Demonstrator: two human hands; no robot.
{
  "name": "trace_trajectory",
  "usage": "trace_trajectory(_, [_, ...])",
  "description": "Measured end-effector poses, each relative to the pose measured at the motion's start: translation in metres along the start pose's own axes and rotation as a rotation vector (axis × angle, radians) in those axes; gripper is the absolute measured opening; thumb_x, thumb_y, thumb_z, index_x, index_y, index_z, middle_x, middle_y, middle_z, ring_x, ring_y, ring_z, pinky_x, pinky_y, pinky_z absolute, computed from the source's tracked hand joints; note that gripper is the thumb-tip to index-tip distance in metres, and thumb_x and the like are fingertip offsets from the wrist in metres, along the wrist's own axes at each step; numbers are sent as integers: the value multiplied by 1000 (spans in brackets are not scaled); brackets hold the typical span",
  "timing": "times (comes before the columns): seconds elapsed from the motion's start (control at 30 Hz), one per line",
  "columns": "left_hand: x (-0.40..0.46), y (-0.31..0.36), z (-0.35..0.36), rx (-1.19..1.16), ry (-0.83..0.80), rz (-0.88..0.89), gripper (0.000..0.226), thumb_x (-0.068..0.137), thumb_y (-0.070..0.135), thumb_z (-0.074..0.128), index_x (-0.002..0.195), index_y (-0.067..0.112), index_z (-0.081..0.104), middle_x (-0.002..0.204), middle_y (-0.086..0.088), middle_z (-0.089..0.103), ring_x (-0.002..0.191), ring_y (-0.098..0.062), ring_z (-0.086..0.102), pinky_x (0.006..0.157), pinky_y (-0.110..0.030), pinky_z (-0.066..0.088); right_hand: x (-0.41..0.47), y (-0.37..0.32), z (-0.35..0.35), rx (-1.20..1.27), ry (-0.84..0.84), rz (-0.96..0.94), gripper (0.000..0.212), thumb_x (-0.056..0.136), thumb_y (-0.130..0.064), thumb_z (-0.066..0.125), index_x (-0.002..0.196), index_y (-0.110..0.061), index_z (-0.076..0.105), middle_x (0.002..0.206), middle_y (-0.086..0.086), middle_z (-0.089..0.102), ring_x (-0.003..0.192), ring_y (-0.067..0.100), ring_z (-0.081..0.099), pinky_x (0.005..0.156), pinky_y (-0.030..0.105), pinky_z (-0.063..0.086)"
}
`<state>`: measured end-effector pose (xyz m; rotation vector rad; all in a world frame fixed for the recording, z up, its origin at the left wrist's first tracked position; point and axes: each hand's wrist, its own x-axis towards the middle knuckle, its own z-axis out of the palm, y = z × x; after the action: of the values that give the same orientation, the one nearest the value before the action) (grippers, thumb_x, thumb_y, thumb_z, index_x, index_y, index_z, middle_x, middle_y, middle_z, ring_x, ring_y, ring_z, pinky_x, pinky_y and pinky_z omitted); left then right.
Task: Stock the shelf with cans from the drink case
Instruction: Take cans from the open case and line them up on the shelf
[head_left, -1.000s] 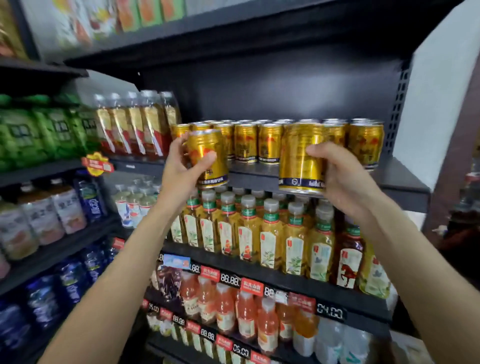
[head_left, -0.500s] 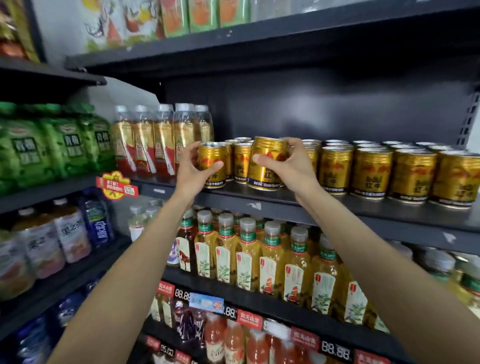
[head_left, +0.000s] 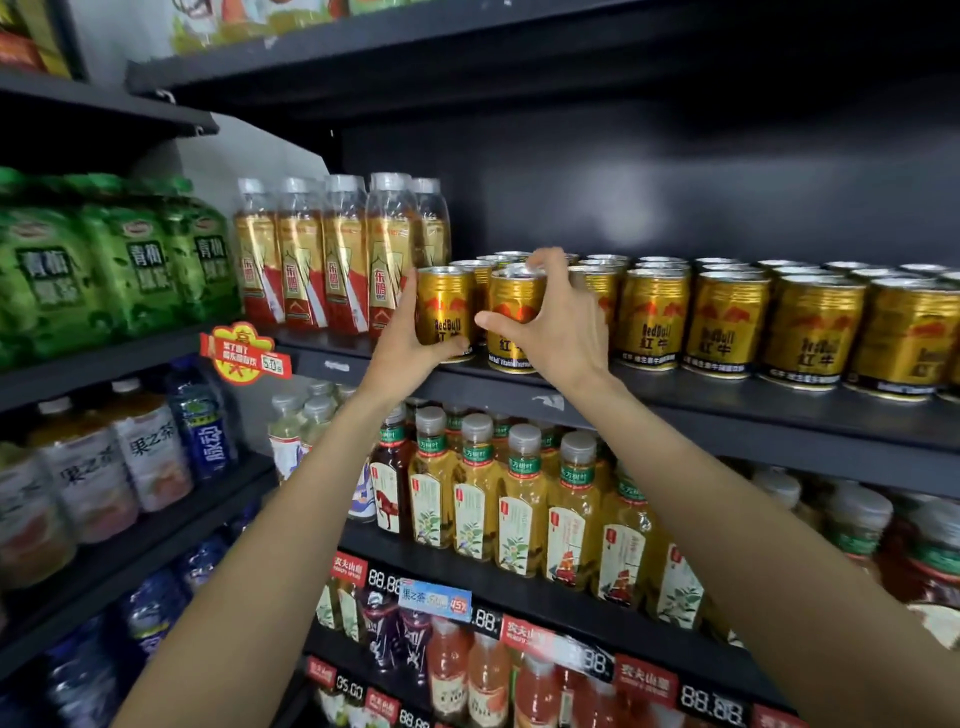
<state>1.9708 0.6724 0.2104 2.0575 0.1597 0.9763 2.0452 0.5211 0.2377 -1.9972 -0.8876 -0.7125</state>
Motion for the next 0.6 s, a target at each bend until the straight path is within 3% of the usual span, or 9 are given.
trace_trajectory(0.13, [0, 0, -1, 87, -72, 22, 96, 85, 21, 68, 150, 23, -3, 152, 3, 29, 134, -8, 31, 102, -17, 23, 1, 4, -3, -65, -108, 26, 75, 69, -56, 73, 128, -24, 38, 131, 12, 42, 117, 32, 47, 86, 39, 46])
trace_trajectory(0.23, [1, 3, 1, 94, -103, 5, 95, 87, 20, 66, 150, 22, -3, 150, 3, 33, 134, -11, 34, 102, -18, 24, 3, 7, -11, -30, -156, 12, 71, 74, -42, 75, 132, -23, 40, 132, 10, 43, 118, 29, 47, 86, 29, 38])
trace_trajectory(0.47, [1, 2, -2, 49, -49, -36, 91, 88, 9, 63, 151, 19, -1, 151, 1, 33, 135, -10, 33, 105, -20, 24, -1, -7, 0, -72, -86, -6, 70, 74, -44, 75, 130, -21, 41, 131, 12, 43, 117, 31, 48, 90, 39, 45])
trace_trajectory(0.6, [-1, 3, -6, 87, -69, -31, 89, 90, 15, 62, 151, 19, -3, 151, 0, 32, 134, -9, 32, 105, -22, 24, 0, -10, 4, -108, -77, 2, 72, 75, -45, 74, 132, -20, 39, 132, 12, 41, 117, 31, 47, 87, 38, 47])
